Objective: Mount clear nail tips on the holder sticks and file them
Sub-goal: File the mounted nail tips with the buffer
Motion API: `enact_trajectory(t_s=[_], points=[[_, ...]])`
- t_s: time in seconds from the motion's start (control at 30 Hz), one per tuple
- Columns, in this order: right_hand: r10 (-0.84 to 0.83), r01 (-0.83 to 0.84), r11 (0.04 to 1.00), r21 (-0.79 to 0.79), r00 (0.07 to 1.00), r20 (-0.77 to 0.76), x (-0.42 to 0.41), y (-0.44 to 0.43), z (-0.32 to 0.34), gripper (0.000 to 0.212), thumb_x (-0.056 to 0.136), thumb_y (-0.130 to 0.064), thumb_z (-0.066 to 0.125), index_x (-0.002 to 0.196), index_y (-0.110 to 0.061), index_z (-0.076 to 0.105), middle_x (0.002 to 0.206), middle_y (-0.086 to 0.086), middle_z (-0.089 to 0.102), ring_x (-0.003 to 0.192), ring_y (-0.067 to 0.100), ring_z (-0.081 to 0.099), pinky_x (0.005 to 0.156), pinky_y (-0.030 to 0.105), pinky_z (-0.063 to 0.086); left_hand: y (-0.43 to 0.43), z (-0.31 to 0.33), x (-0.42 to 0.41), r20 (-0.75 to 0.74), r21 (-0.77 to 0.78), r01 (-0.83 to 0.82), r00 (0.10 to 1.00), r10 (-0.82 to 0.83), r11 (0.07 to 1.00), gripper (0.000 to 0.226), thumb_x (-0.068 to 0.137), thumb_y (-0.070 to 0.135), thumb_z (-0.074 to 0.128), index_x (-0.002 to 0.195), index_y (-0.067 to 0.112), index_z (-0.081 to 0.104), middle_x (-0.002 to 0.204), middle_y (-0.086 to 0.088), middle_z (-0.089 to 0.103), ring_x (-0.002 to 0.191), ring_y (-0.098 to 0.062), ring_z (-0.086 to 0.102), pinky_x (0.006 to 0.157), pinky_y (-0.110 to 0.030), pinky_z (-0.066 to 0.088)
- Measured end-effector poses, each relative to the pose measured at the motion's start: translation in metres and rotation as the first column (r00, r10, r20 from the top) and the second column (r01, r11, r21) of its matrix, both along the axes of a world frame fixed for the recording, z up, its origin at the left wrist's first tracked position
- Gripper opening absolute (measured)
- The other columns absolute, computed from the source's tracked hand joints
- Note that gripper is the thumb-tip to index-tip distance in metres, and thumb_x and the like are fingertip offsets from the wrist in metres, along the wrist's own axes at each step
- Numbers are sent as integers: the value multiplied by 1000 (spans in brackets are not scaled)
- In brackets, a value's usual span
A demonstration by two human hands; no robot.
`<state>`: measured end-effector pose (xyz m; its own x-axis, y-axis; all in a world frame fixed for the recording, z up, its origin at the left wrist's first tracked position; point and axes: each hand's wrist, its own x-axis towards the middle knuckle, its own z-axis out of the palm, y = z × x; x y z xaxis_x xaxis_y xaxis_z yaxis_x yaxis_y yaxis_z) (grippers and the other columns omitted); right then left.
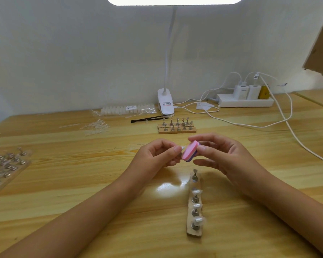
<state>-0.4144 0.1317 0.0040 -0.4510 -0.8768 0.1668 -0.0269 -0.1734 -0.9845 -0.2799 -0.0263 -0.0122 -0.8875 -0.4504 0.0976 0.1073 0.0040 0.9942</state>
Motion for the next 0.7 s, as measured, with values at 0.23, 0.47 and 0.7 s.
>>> enact_trajectory(t_s=[0.23, 0.47, 0.7], points=[[-48, 48, 999, -8, 999, -23, 5, -1, -2, 35, 80, -19, 67, 115, -11, 67, 104, 5, 74, 96, 17, 72, 75, 21, 56, -2, -1, -1, 57, -37, -14, 998, 16, 999, 30, 79, 32, 79, 106, 20, 74, 105, -5, 75, 99, -17, 68, 88, -27, 53], [-46, 46, 999, -4, 997, -65, 7, -1, -3, 31, 81, -21, 68, 109, -9, 68, 100, 5, 76, 96, 18, 72, 77, 20, 56, -2, -3, 0, 40, -87, -14, 999, 18, 996, 25, 81, 33, 69, 104, 26, 75, 105, -1, 75, 100, -12, 67, 91, -28, 50], [-64, 64, 998, -11, 997, -40, 7, -2, -3, 31, 80, -22, 69, 108, -10, 69, 99, 7, 76, 95, 20, 72, 77, 20, 55, -2, -3, 0, 4, -44, 22, 1000, -22, 999, 34, 85, 30, 68, 113, 12, 73, 110, -6, 75, 108, -20, 69, 100, -30, 51]])
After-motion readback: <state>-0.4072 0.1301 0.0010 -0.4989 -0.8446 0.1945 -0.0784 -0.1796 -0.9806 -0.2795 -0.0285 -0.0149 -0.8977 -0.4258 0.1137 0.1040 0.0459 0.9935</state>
